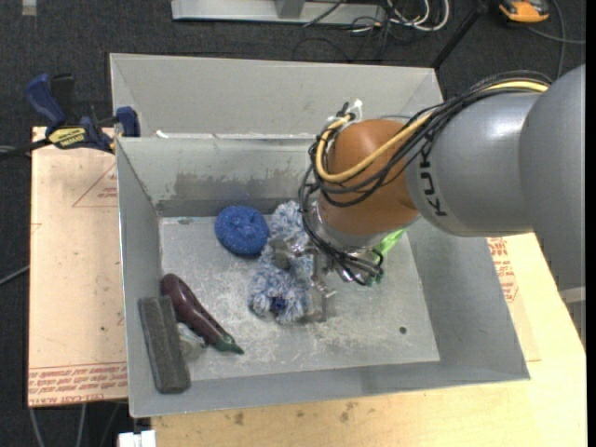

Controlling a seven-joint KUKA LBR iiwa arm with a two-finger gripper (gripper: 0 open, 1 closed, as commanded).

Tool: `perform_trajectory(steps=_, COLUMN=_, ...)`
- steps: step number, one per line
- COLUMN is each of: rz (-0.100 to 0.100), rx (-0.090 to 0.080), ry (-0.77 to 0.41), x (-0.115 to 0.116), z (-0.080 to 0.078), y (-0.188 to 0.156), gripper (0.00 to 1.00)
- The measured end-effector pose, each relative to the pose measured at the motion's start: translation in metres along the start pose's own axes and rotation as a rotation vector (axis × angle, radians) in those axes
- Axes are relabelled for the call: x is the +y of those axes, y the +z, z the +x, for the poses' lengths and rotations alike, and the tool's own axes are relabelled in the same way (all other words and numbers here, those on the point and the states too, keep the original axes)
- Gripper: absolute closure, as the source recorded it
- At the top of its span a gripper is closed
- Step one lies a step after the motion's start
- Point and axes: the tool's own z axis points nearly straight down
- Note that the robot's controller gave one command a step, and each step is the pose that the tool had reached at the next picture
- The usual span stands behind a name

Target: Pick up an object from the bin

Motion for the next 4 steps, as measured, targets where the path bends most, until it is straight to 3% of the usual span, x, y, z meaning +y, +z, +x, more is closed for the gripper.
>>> perform_trajectory(steps=1, rz=-0.002, rx=0.001, ry=-0.161, x=0.002, z=0.0, y=0.021, gripper=1.0)
perform_trajectory(steps=4, rz=-0.004, rx=0.008, ry=-0.16, x=0.003, z=0.001, y=0.001, gripper=1.0)
